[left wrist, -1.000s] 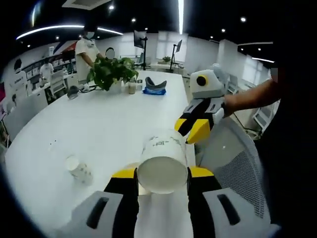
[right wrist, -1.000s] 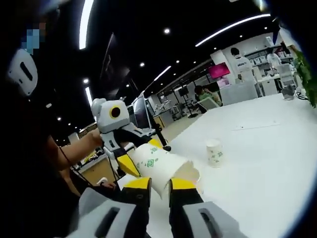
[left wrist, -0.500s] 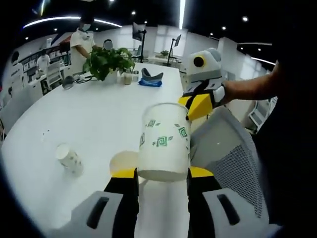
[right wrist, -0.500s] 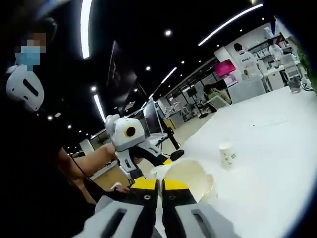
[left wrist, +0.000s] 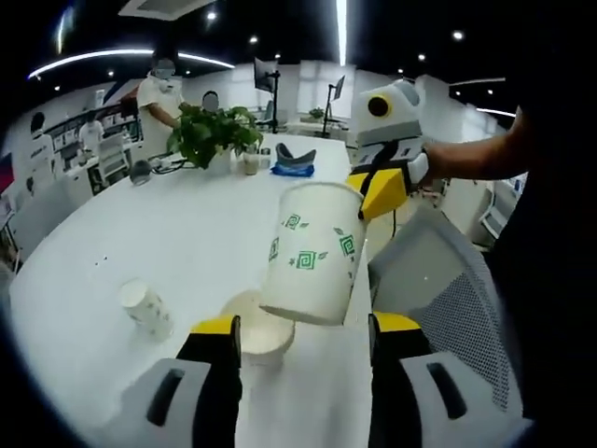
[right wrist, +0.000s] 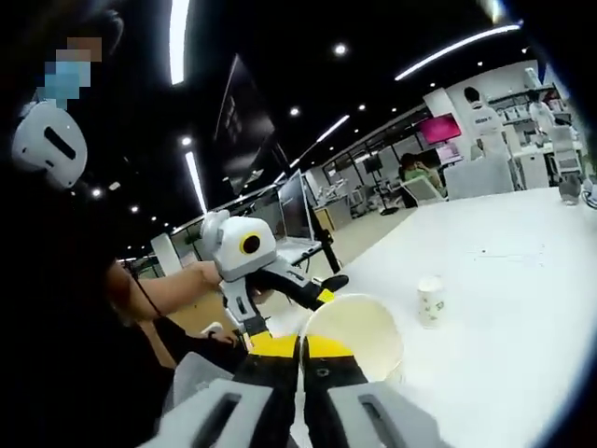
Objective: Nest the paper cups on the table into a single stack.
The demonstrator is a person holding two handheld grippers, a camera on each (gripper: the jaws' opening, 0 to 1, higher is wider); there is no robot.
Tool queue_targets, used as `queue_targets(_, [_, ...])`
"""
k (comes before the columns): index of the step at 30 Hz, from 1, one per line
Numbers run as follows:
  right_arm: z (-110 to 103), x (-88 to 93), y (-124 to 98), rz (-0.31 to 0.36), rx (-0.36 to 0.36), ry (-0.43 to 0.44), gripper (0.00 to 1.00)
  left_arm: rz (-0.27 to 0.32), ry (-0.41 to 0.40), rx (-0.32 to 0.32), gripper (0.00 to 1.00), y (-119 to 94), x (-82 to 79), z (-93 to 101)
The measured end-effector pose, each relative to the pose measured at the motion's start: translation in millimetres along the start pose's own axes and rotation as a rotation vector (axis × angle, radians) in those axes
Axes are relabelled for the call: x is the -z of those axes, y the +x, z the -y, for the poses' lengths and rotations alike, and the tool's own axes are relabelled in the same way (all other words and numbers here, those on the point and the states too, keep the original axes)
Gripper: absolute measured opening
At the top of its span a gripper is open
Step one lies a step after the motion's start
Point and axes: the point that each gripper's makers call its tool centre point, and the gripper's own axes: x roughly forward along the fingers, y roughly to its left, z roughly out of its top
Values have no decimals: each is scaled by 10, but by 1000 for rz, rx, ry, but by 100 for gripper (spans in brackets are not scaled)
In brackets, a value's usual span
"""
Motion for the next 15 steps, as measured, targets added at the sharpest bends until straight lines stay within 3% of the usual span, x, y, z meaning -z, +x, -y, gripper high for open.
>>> queue_targets(4, [34, -28, 35, -32, 11, -18, 0, 1, 11, -28, 66, -29, 58, 5])
queue_targets(7, [126, 10, 73, -93, 51, -32, 0, 19, 9, -59, 74, -62, 85, -22])
queue_targets(12, [246, 102, 144, -186, 94, -85, 0, 41, 14, -73, 80, -97, 98, -7])
queue_targets(15, [270, 90, 190, -200, 95, -98, 0, 59, 10, -81, 84, -113, 83, 13])
